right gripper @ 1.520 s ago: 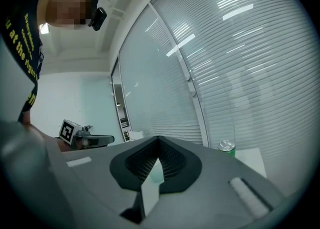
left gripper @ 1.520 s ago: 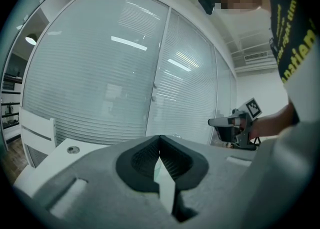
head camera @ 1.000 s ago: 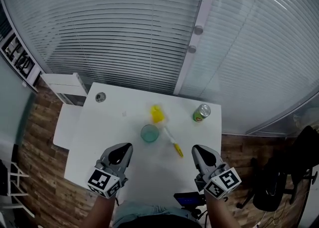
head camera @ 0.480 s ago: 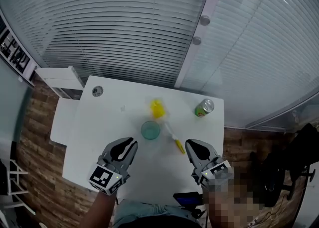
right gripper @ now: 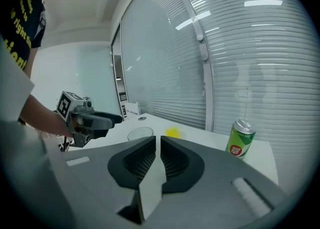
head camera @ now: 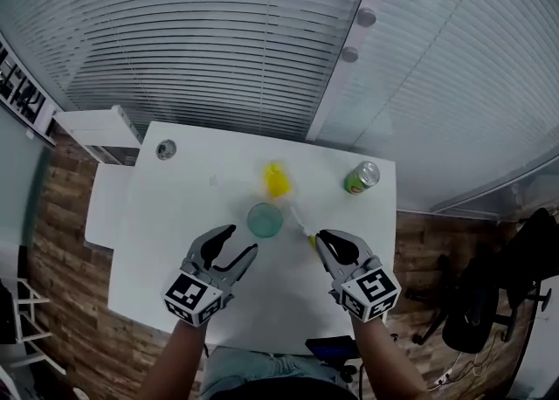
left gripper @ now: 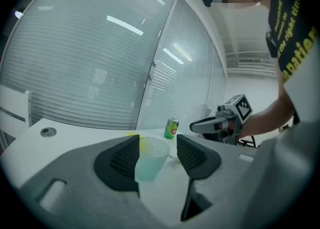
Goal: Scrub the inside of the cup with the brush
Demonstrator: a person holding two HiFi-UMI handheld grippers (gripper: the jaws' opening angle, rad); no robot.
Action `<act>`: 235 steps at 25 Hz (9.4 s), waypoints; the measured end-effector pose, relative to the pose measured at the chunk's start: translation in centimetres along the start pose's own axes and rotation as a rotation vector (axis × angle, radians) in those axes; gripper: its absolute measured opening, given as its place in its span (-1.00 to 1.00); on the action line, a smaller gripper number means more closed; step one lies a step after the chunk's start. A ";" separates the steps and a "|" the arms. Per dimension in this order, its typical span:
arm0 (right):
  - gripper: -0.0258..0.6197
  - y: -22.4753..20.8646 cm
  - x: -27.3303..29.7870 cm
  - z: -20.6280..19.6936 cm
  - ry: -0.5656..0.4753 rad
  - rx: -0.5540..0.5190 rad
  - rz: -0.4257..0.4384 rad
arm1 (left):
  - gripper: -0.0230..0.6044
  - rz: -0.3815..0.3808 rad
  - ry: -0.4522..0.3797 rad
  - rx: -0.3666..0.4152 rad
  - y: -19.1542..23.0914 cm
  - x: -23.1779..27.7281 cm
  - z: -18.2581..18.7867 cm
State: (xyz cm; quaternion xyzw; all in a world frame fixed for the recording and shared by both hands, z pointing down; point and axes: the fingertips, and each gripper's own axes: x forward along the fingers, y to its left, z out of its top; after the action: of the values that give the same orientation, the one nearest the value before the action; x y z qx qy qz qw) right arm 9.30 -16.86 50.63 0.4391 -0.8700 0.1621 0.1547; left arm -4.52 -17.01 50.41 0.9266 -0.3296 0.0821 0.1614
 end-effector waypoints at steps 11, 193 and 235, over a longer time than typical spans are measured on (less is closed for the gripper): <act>-0.61 -0.3 2.6 -3.0 0.087 -0.039 0.005 | 0.25 0.039 0.075 0.025 1.7 2.7 -3.1; -0.82 9.4 -7.4 0.2 0.490 -0.815 0.217 | 0.33 0.030 0.735 0.976 -3.0 0.1 -5.7; -0.82 7.8 -9.1 -1.0 0.525 -0.674 0.218 | 0.33 0.087 0.734 1.009 -2.3 -0.8 -4.7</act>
State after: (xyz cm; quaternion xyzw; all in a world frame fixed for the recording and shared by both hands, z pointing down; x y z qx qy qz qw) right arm 8.19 -5.57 46.64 0.2138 -0.8467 -0.0093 0.4871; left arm -3.91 -13.18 54.00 0.7858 -0.2105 0.5472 -0.1969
